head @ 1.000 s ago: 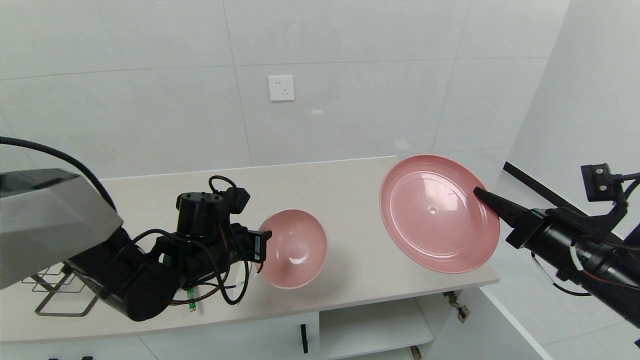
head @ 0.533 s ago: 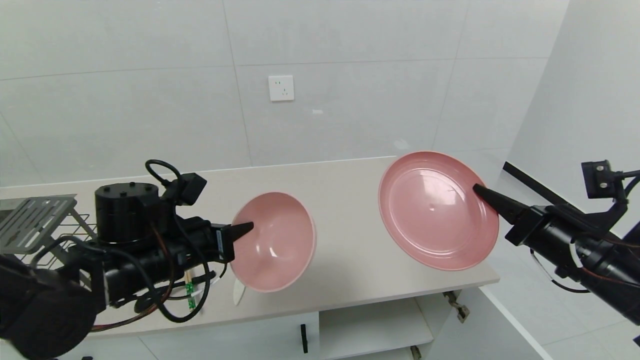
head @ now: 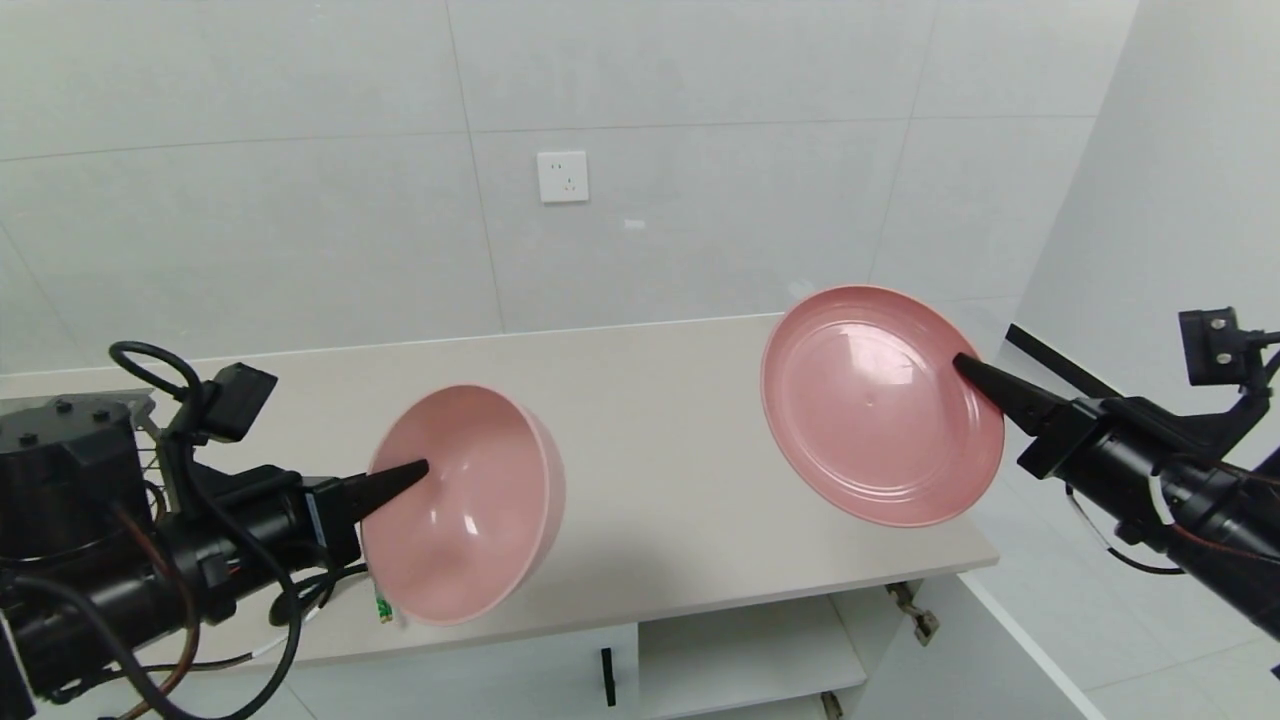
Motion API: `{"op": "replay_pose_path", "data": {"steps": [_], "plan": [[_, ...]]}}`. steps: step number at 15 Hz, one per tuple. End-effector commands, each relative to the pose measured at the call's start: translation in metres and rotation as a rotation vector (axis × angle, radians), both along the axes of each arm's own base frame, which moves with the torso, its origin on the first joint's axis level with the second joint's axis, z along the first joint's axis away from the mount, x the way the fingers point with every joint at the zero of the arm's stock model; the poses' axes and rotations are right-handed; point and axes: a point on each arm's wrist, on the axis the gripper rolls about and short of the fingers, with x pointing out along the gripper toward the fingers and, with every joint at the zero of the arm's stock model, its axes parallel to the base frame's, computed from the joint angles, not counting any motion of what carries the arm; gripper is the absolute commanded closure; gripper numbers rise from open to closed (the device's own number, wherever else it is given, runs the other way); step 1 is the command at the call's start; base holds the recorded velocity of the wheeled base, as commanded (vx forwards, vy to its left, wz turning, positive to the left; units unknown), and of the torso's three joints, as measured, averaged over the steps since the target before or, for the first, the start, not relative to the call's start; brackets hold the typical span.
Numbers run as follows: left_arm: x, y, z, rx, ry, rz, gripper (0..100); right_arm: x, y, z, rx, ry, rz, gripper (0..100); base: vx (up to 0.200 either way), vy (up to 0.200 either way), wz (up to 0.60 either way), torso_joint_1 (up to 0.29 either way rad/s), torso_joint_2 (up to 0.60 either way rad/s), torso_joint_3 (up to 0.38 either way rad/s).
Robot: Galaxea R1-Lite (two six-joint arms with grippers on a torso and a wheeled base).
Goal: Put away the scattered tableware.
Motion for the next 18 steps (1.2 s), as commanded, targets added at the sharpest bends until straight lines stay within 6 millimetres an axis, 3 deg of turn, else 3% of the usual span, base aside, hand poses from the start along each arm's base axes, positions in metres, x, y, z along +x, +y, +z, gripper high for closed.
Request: {"op": "replay_pose_path", "data": {"steps": [1, 4, 7, 9, 11, 13, 15, 18], "plan": [[-0.031, 0.002, 0.020, -0.088, -0.010, -0.016, 100, 0.000, 0.000, 0.000, 0.002, 0.001, 0.001, 100, 0.000, 0.000, 0.00, 0.000, 0.00, 0.000], [-0.059, 0.004, 0.032, -0.176, 0.013, -0.056, 100, -0.002, 0.001, 0.002, 0.006, -0.009, 0.007, 100, 0.000, 0.000, 0.00, 0.000, 0.00, 0.000], [-0.108, 0.013, 0.025, -0.186, -0.024, -0.134, 100, -0.008, 0.001, 0.009, 0.045, -0.021, 0.017, 100, 0.000, 0.000, 0.00, 0.000, 0.00, 0.000], [-0.123, 0.016, 0.020, -0.181, 0.000, -0.172, 100, -0.009, 0.003, 0.012, 0.072, -0.024, -0.011, 100, 0.000, 0.000, 0.00, 0.000, 0.00, 0.000], [-0.123, 0.017, 0.021, -0.178, 0.001, -0.156, 100, -0.009, 0.006, 0.008, 0.067, -0.009, -0.056, 100, 0.000, 0.000, 0.00, 0.000, 0.00, 0.000], [-0.111, 0.014, 0.026, -0.150, 0.015, -0.055, 100, -0.012, 0.015, -0.010, 0.029, 0.069, -0.136, 100, 0.000, 0.000, 0.00, 0.000, 0.00, 0.000], [-0.080, 0.005, 0.024, -0.053, 0.041, 0.093, 100, -0.031, 0.020, -0.050, -0.142, 0.229, -0.196, 100, 0.000, 0.000, 0.00, 0.000, 0.00, 0.000], [-0.059, -0.003, 0.010, 0.029, 0.098, 0.102, 100, -0.041, 0.030, -0.056, -0.181, 0.250, -0.131, 100, 0.000, 0.000, 0.00, 0.000, 0.00, 0.000]]}}
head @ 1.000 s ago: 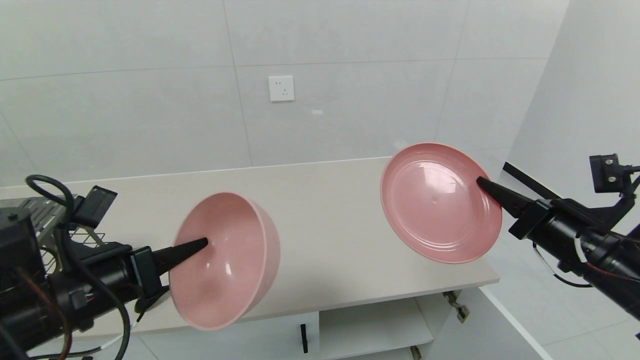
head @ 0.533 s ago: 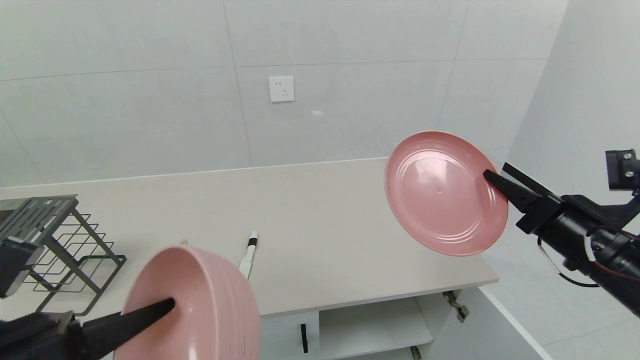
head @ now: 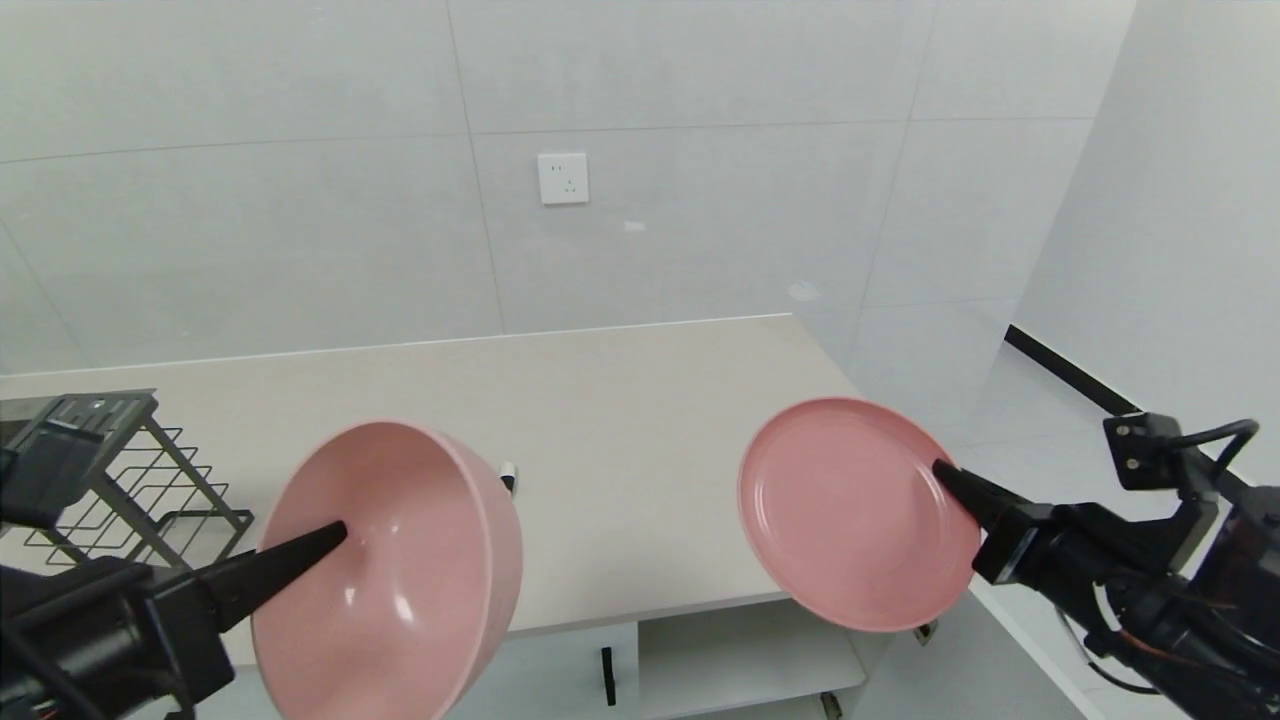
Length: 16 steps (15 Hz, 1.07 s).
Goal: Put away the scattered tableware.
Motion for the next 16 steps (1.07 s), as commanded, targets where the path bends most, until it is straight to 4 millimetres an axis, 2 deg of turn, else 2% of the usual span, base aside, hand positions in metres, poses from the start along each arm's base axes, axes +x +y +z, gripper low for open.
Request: {"op": "replay_pose_path", "data": {"steps": [1, 3, 5, 7, 9, 10, 12, 14, 16], "plan": [[0.033, -0.009, -0.024, 0.076, 0.121, 0.044, 100, -0.003, 0.004, -0.009, -0.038, 0.036, 0.024, 100, 0.000, 0.000, 0.00, 0.000, 0.00, 0.000], [0.041, -0.010, -0.032, 0.078, 0.123, 0.057, 100, 0.001, 0.004, -0.006, -0.030, 0.022, 0.013, 100, 0.000, 0.000, 0.00, 0.000, 0.00, 0.000], [0.054, -0.012, -0.062, 0.145, 0.153, 0.167, 100, 0.008, -0.001, -0.001, -0.016, -0.010, -0.023, 100, 0.000, 0.000, 0.00, 0.000, 0.00, 0.000], [0.061, -0.016, -0.076, 0.191, 0.156, 0.185, 100, 0.007, -0.004, 0.003, -0.027, -0.033, -0.031, 100, 0.000, 0.000, 0.00, 0.000, 0.00, 0.000], [0.058, -0.020, -0.087, 0.226, 0.157, 0.148, 100, 0.005, -0.007, 0.009, -0.069, -0.077, -0.038, 100, 0.000, 0.000, 0.00, 0.000, 0.00, 0.000], [0.051, -0.024, -0.095, 0.247, 0.158, 0.109, 100, -0.001, -0.012, 0.010, -0.159, -0.106, -0.035, 100, 0.000, 0.000, 0.00, 0.000, 0.00, 0.000], [0.054, -0.026, -0.090, 0.220, 0.087, 0.122, 100, -0.008, -0.011, 0.013, -0.197, -0.133, -0.012, 100, 0.000, 0.000, 0.00, 0.000, 0.00, 0.000], [0.054, -0.025, -0.090, 0.243, 0.072, 0.173, 100, -0.008, -0.011, 0.013, -0.198, -0.132, -0.012, 100, -0.200, 0.000, 0.00, 0.000, 0.00, 0.005], [0.048, -0.034, -0.086, 0.307, 0.018, 0.155, 100, -0.008, -0.010, 0.013, -0.198, -0.132, -0.009, 100, -0.200, 0.000, 0.00, 0.012, 0.00, -0.009]]}}
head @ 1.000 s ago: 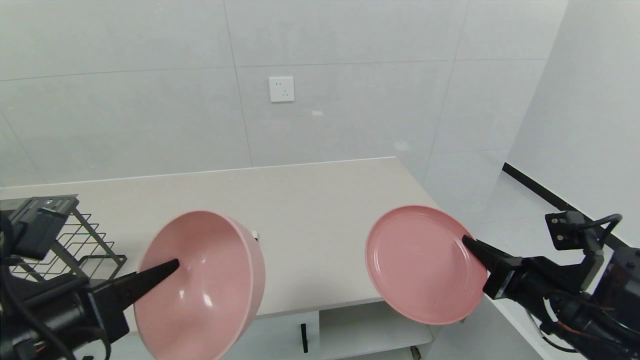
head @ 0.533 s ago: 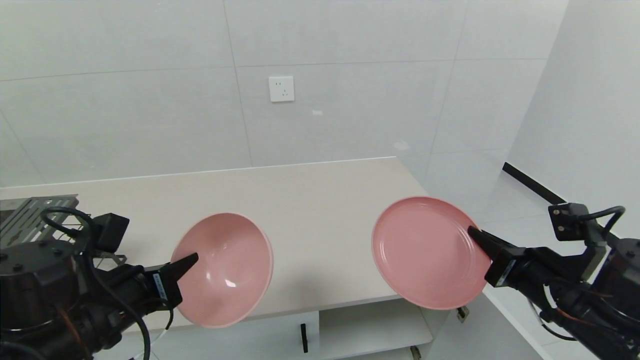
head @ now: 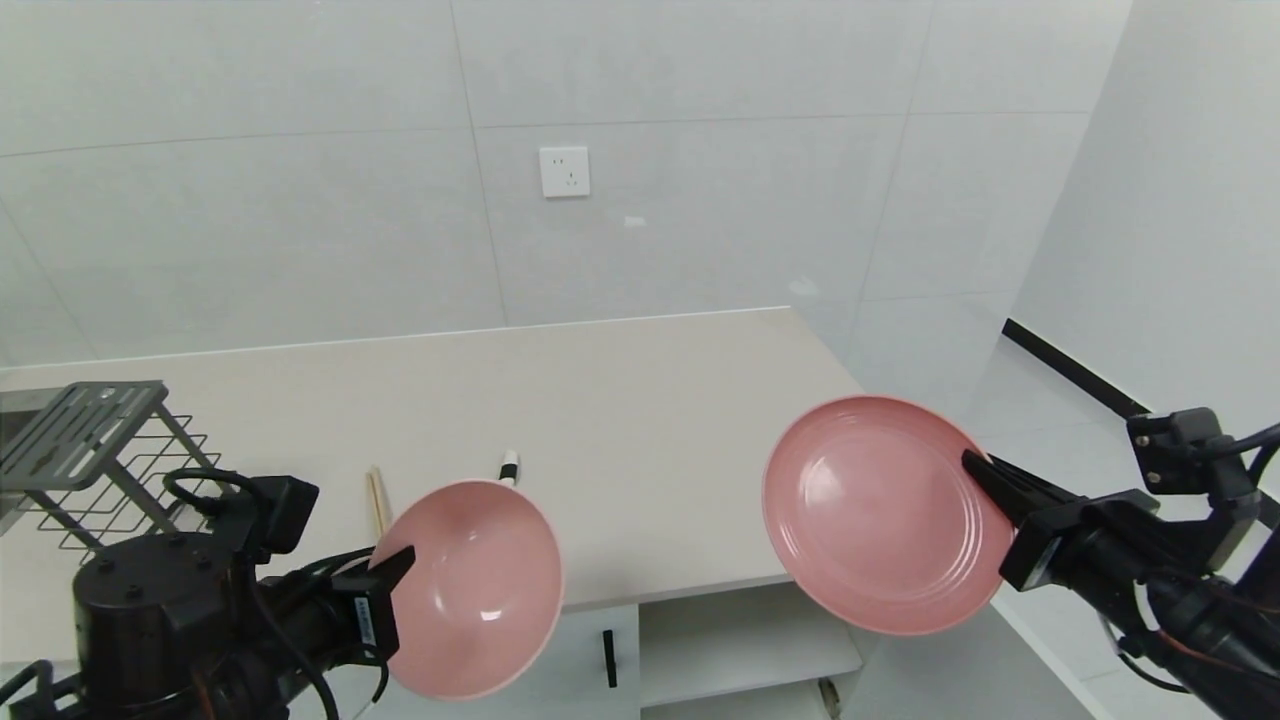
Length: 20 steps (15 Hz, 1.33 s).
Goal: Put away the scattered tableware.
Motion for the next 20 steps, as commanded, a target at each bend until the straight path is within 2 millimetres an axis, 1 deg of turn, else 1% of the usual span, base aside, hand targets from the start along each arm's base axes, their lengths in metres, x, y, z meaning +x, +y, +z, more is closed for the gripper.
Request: {"op": "replay_pose_path", "data": {"steps": [1, 2, 3, 5, 6, 8, 17, 20], "plan": [[-0.011, -0.013, 0.005, 0.023, -0.033, -0.046, 100, -0.001, 0.000, 0.001, 0.004, -0.007, 0.003, 100, -0.200, 0.000, 0.00, -0.007, 0.00, 0.002], [-0.017, -0.019, 0.008, 0.029, -0.054, -0.060, 100, -0.001, 0.001, 0.001, 0.003, -0.006, 0.005, 100, 0.000, 0.000, 0.00, 0.000, 0.00, 0.000], [-0.022, -0.021, 0.012, 0.022, -0.078, -0.069, 100, -0.001, 0.001, 0.000, 0.001, -0.002, 0.006, 100, 0.000, 0.000, 0.00, 0.000, 0.00, 0.000], [-0.023, -0.019, 0.016, 0.017, -0.102, -0.067, 100, -0.001, 0.003, -0.001, -0.001, 0.002, 0.017, 100, 0.000, 0.000, 0.00, 0.000, 0.00, 0.000], [-0.024, -0.018, 0.018, 0.032, -0.111, -0.072, 100, -0.001, 0.003, -0.001, -0.002, 0.004, 0.018, 100, -0.200, 0.000, 0.00, 0.017, 0.01, 0.007], [-0.026, -0.017, 0.015, 0.061, -0.091, -0.078, 100, -0.001, 0.003, -0.001, 0.001, 0.006, 0.017, 100, -0.200, 0.000, 0.00, 0.015, 0.00, 0.000], [-0.027, -0.017, 0.015, 0.060, -0.086, -0.079, 100, 0.000, 0.003, -0.004, -0.004, 0.019, 0.015, 100, 0.000, 0.000, 0.00, 0.000, 0.00, 0.000], [-0.027, -0.017, 0.015, 0.060, -0.084, -0.078, 100, 0.000, 0.003, -0.004, -0.004, 0.021, 0.015, 100, 0.000, 0.000, 0.00, -0.142, 0.29, 0.142]]}}
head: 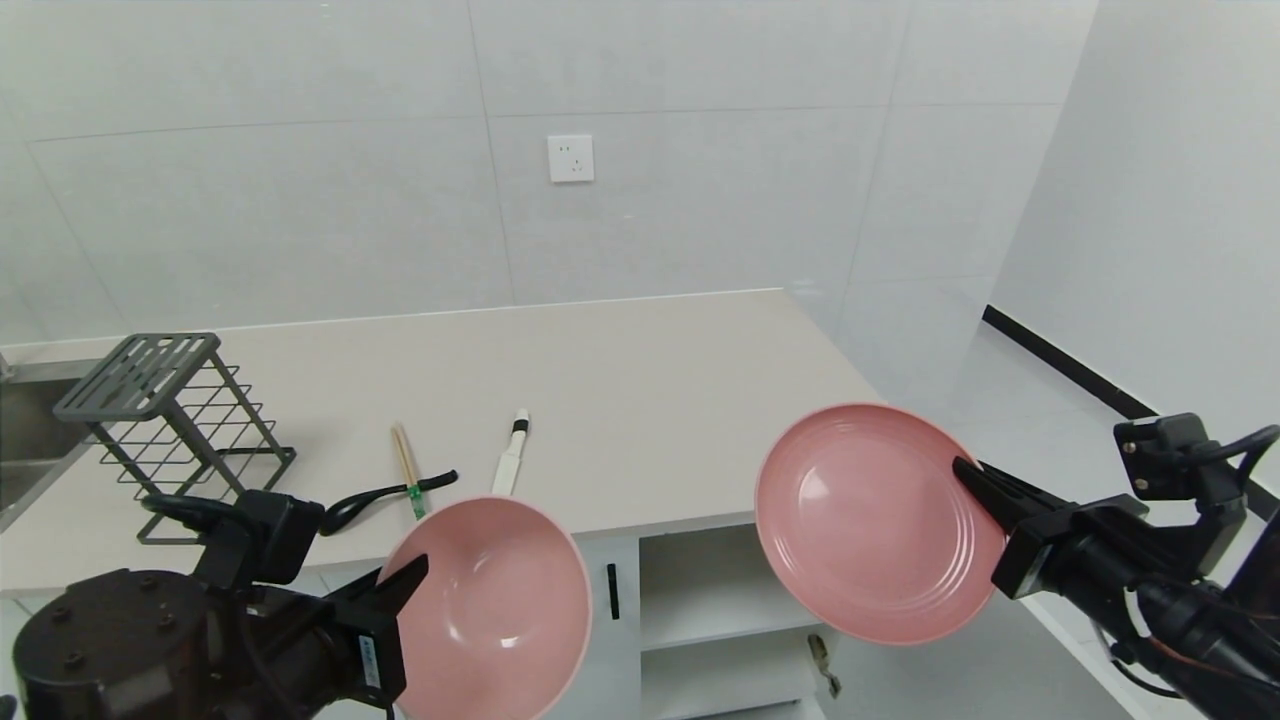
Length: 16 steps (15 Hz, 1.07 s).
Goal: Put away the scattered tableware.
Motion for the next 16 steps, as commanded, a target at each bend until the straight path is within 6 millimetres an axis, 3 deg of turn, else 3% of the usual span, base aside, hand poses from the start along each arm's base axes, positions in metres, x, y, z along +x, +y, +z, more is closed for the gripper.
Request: {"op": "replay_pose_path", "data": {"steps": [1, 7, 16], "plan": [[0.0001, -0.0001, 0.0002, -0.002, -0.001, 0.000, 100, 0.0000, 0.0005, -0.0003, 0.000, 0.001, 0.002, 100, 0.000, 0.000, 0.00, -0.173, 0.35, 0.168], [-0.0005, -0.0006, 0.0005, -0.003, -0.003, -0.004, 100, 0.0002, 0.0005, -0.0006, -0.001, 0.002, 0.002, 100, 0.000, 0.000, 0.00, -0.188, 0.37, 0.188], [-0.0007, -0.0007, 0.0008, -0.002, -0.004, -0.006, 100, 0.0006, 0.0007, -0.0015, -0.004, 0.006, 0.003, 100, 0.000, 0.000, 0.00, -0.269, 0.54, 0.262]]}}
